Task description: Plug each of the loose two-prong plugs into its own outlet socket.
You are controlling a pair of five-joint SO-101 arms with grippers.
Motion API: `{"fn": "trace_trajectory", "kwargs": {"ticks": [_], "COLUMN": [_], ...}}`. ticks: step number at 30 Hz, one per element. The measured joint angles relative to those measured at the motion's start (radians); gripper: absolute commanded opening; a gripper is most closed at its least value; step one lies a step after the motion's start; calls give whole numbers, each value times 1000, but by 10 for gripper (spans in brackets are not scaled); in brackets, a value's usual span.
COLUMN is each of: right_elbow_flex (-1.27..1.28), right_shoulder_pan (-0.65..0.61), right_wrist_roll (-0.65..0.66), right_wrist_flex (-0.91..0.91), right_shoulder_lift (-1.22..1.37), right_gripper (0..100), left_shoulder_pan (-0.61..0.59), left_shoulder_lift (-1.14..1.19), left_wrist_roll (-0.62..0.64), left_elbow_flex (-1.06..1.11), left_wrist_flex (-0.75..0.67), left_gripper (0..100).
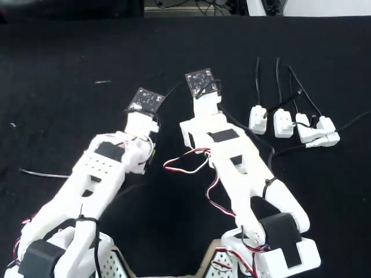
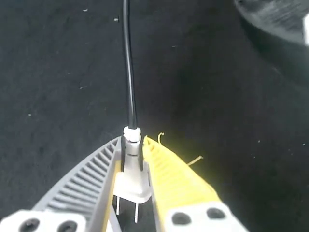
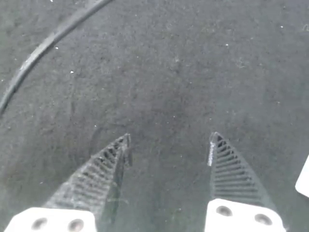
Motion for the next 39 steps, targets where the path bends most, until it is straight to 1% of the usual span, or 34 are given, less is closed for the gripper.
{"fn": "trace_trajectory", "kwargs": {"ticks": [2, 4, 8, 10, 12, 14, 16, 20, 23, 29, 31, 34, 37, 39], "right_elbow_flex": [0, 0, 0, 0, 0, 0, 0, 0, 0, 0, 0, 0, 0, 0], "right_shoulder_pan": [0, 0, 0, 0, 0, 0, 0, 0, 0, 0, 0, 0, 0, 0], "right_wrist_roll": [0, 0, 0, 0, 0, 0, 0, 0, 0, 0, 0, 0, 0, 0], "right_wrist_flex": [0, 0, 0, 0, 0, 0, 0, 0, 0, 0, 0, 0, 0, 0], "right_shoulder_lift": [0, 0, 0, 0, 0, 0, 0, 0, 0, 0, 0, 0, 0, 0], "right_gripper": [244, 244, 244, 244, 244, 244, 244, 244, 244, 244, 244, 244, 244, 244], "left_shoulder_pan": [2, 2, 3, 3, -26, -87, -175, -365, -460, -629, -681, -707, -707, -706], "left_shoulder_lift": [0, 0, 0, -2, -11, -26, -37, -37, -34, -28, -28, -28, -28, -26], "left_wrist_roll": [0, 3, 3, 3, 3, 3, 3, 3, -5, -213, -265, -387, -526, -585], "left_elbow_flex": [2, 5, 8, 2, -28, -69, -104, -146, -146, -61, -41, -41, -84, -120], "left_wrist_flex": [-11, -17, 0, 43, 95, 140, 161, 167, 167, 167, 176, 273, 419, 500], "left_gripper": [196, 251, 259, 259, 259, 259, 259, 259, 259, 259, 259, 259, 259, 259]}}
